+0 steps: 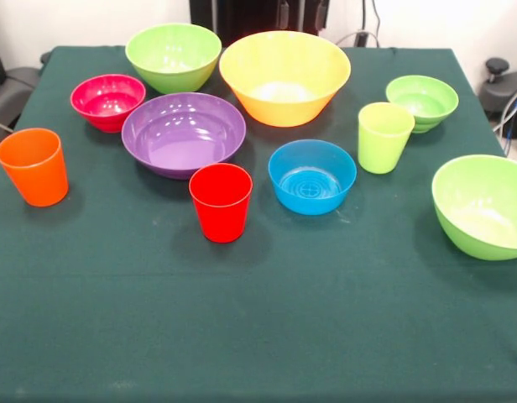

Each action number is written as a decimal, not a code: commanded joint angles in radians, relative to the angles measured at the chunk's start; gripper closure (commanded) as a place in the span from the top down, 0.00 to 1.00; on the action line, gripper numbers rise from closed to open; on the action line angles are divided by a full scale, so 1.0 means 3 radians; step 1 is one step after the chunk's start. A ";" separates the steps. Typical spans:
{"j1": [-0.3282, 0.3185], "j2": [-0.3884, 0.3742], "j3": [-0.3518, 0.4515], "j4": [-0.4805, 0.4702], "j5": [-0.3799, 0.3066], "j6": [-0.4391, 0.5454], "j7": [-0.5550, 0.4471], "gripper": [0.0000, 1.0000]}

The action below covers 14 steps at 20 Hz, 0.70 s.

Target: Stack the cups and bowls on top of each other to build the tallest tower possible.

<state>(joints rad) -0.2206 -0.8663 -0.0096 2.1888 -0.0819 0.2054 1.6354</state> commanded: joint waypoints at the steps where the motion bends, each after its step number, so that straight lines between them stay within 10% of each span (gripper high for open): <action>1: -0.0051 0.0148 0.0347 -0.0086 -0.0152 0.0033 0.0226 1.00; 14: 0.0083 0.0231 0.0246 -0.0462 -0.0074 0.0403 0.0221 1.00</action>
<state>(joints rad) -0.2246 -0.8533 0.0078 2.1614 -0.0821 0.2112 1.6354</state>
